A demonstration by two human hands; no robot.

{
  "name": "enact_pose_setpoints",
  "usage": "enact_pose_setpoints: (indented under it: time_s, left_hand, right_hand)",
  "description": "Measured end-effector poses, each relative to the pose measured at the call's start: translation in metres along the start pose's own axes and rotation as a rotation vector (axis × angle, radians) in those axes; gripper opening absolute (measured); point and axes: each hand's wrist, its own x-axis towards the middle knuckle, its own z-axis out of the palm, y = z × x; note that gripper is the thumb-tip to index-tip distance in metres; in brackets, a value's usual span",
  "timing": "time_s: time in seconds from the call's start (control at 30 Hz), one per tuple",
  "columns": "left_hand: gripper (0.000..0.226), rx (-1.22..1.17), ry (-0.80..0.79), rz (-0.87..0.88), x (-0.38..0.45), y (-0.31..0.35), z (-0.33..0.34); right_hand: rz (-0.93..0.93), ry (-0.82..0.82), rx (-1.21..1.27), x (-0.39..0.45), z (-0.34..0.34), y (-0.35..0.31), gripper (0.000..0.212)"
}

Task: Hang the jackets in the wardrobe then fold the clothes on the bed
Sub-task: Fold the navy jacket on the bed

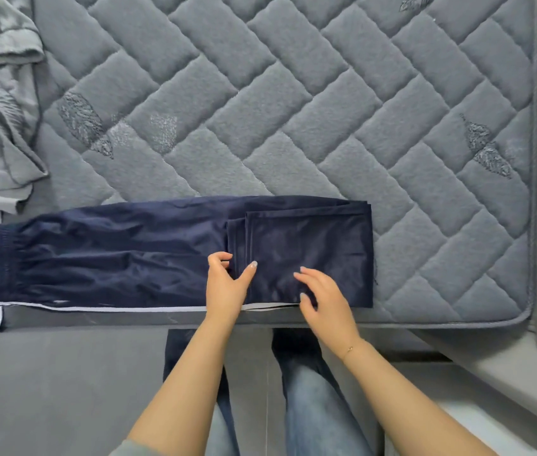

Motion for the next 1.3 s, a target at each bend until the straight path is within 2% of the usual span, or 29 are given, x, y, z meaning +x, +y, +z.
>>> enact_pose_setpoints:
  time_s: [0.1, 0.2, 0.33, 0.4, 0.47, 0.6, 0.7, 0.8, 0.97, 1.1, 1.23, 1.27, 1.3]
  left_hand:
    - [0.041, 0.205, 0.050, 0.038, -0.001, -0.002, 0.018]
    - [0.028, 0.239, 0.118, 0.028, 0.001, 0.003, 0.029]
    - [0.030, -0.062, 0.060, -0.024, 0.008, 0.005, 0.014]
    - [0.038, -0.204, 0.021, -0.080, 0.005, 0.001, -0.007]
    - [0.037, -0.265, 0.000, -0.096, -0.003, -0.006, -0.030]
    - [0.032, -0.272, 0.027, 0.045, -0.012, -0.004, -0.081]
    - [0.044, -0.253, 0.080, 0.191, -0.005, 0.004, -0.134]
    - [0.047, -0.246, 0.075, 0.254, 0.004, 0.005, -0.194]
    - [0.039, -0.153, 0.122, 0.349, 0.029, -0.022, -0.293]
    - [0.037, 0.005, 0.171, 0.292, 0.058, -0.066, -0.352]
    - [0.045, 0.253, 0.106, 0.196, 0.080, -0.106, -0.351]
    - [0.047, 0.309, 0.143, 0.185, 0.080, -0.108, -0.343]
    - [0.048, 0.391, 0.248, 0.170, 0.079, -0.107, -0.333]
  right_hand:
    - [0.062, 0.038, -0.066, 0.004, -0.015, 0.018, 0.039]
    - [0.099, 0.045, -0.098, 0.009, -0.025, 0.031, 0.039]
    - [0.059, 0.104, -0.188, 0.015, -0.027, 0.030, 0.049]
    - [0.027, 0.081, -0.259, 0.019, -0.024, 0.025, 0.055]
    - [0.035, 0.037, -0.318, 0.025, -0.019, 0.017, 0.060]
    - [0.068, -0.055, -0.442, 0.039, 0.000, -0.004, 0.070]
    - [0.022, -0.082, -0.506, 0.047, 0.019, -0.028, 0.071]
    - [-0.022, -0.113, -0.565, 0.055, 0.044, -0.059, 0.069]
    - [-0.057, -0.217, -0.651, 0.067, 0.102, -0.110, 0.077]
    - [-0.090, -0.255, -0.653, 0.073, 0.146, -0.145, 0.080]
    - [-0.031, -0.284, -0.674, 0.077, 0.164, -0.165, 0.085]
    - [-0.026, -0.296, -0.659, 0.078, 0.163, -0.168, 0.086]
    - [-0.027, -0.311, -0.614, 0.077, 0.159, -0.170, 0.087]
